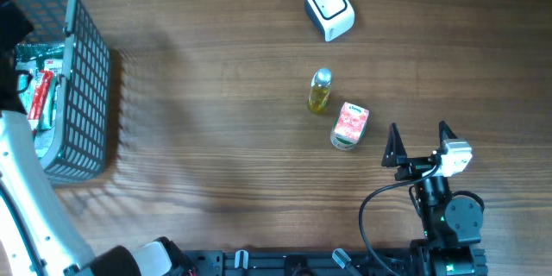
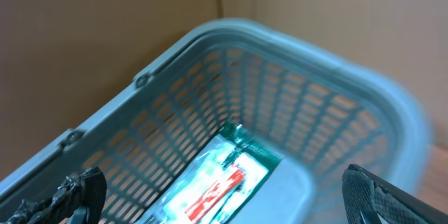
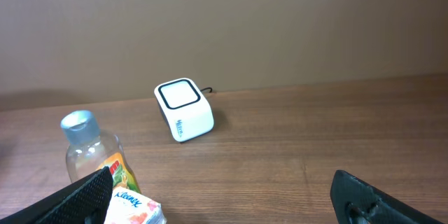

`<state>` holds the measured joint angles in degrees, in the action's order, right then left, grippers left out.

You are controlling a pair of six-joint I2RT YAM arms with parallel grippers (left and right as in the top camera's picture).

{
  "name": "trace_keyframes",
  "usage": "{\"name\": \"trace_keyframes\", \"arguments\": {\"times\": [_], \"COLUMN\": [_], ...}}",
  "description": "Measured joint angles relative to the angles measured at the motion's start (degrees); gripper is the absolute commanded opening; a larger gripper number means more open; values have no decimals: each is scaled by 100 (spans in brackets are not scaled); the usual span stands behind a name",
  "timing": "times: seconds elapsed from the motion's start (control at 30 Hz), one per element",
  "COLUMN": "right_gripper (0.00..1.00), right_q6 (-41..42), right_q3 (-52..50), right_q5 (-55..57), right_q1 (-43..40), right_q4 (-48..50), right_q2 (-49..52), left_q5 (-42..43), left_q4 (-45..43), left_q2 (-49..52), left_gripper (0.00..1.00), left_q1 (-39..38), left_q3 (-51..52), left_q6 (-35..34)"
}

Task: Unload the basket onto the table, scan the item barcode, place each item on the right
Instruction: 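Set the oil bottle down beside the Kleenex pack, release, then reach the left gripper into the basket and grasp the green glove packet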

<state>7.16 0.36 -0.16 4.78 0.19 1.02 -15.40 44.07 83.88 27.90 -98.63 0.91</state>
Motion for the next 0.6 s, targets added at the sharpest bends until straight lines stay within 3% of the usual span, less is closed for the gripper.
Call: {"name": "trace_keyframes", "arguments": {"times": [0.3,0.6], "right_gripper": [100,100], "right_q6": [0,0], "right_q3": [0,0], "right_q5": [-2,0], "right_q1": [0,0], "right_q4": [0,0], "right_q2": [0,0], "left_q5": [28,798], "left_q4": [439,531], "left_q2": [964,1864], "left_gripper": [100,100], "left_q1": [608,826], "left_q3": [0,0], "left_q6": [525,1539]}}
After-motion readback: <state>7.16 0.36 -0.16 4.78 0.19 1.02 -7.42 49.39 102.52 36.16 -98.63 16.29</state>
